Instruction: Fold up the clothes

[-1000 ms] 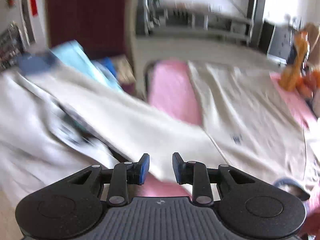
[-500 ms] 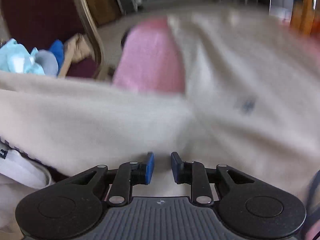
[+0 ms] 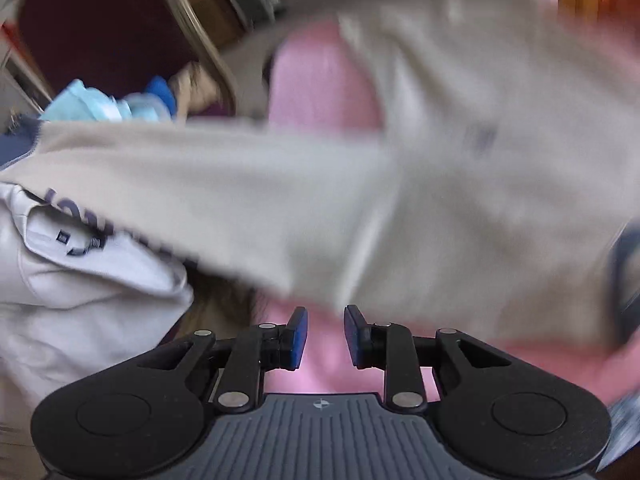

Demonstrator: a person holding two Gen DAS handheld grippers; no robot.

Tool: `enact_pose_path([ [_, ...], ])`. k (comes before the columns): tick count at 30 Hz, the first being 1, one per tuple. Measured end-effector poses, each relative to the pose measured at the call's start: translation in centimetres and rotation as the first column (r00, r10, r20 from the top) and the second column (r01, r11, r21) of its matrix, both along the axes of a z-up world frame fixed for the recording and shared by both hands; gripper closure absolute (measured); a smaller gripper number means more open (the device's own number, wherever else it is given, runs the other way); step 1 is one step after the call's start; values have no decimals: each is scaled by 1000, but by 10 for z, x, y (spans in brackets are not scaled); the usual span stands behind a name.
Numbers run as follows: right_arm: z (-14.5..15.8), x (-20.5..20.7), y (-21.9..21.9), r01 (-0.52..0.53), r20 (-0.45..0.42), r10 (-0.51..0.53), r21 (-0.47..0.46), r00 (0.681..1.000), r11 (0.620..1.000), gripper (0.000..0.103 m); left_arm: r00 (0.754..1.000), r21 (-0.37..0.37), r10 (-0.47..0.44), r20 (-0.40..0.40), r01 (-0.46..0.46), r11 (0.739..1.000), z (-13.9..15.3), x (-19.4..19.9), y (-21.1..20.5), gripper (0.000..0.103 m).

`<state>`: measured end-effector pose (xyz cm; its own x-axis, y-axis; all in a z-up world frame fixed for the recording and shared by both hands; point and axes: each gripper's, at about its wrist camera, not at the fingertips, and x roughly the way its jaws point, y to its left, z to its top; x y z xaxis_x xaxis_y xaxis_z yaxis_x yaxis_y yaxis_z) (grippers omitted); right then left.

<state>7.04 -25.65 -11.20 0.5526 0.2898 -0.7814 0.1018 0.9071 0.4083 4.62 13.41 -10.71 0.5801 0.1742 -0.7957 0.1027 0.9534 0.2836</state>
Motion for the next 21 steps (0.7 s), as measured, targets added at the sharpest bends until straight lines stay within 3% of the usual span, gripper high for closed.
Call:
enact_pose_path([
  [5, -1, 5, 13, -62, 29, 62, 5, 998, 998, 71, 1000, -154, -28, -8, 26, 988, -10, 12, -22, 77],
  [8, -8, 11, 32, -132, 19, 133, -39, 991, 991, 71, 991, -21, -83, -110, 81, 997, -39, 25, -43, 76],
  [10, -12, 7, 43, -189, -14, 188, -100, 982, 977, 70, 986, 23, -110, -123, 114, 993, -37, 17, -47, 76],
  [12, -15, 1, 54, -248, -53, 242, -161, 969, 955, 70, 980, 11, -108, -167, 111, 994, -34, 6, -42, 76],
  [15, -12, -18, 58, -296, -122, 277, -186, 953, 937, 70, 987, -65, -103, -121, 96, 993, -22, -4, -35, 78],
  [17, -8, -31, 54, -291, -142, 269, -175, 953, 940, 68, 991, -116, -98, -91, 87, 989, -14, -11, -31, 77],
  [18, -5, -35, 51, -281, -146, 260, -151, 955, 948, 63, 993, -141, -95, -76, 83, 986, -10, -15, -29, 77],
  [19, -1, -38, 45, -263, -127, 249, -106, 960, 959, 57, 994, -167, -91, -61, 80, 983, -6, -18, -27, 77],
  [21, 6, -43, 32, -220, -71, 219, -10, 973, 975, 56, 996, -218, -83, -31, 74, 973, 2, -25, -23, 77],
])
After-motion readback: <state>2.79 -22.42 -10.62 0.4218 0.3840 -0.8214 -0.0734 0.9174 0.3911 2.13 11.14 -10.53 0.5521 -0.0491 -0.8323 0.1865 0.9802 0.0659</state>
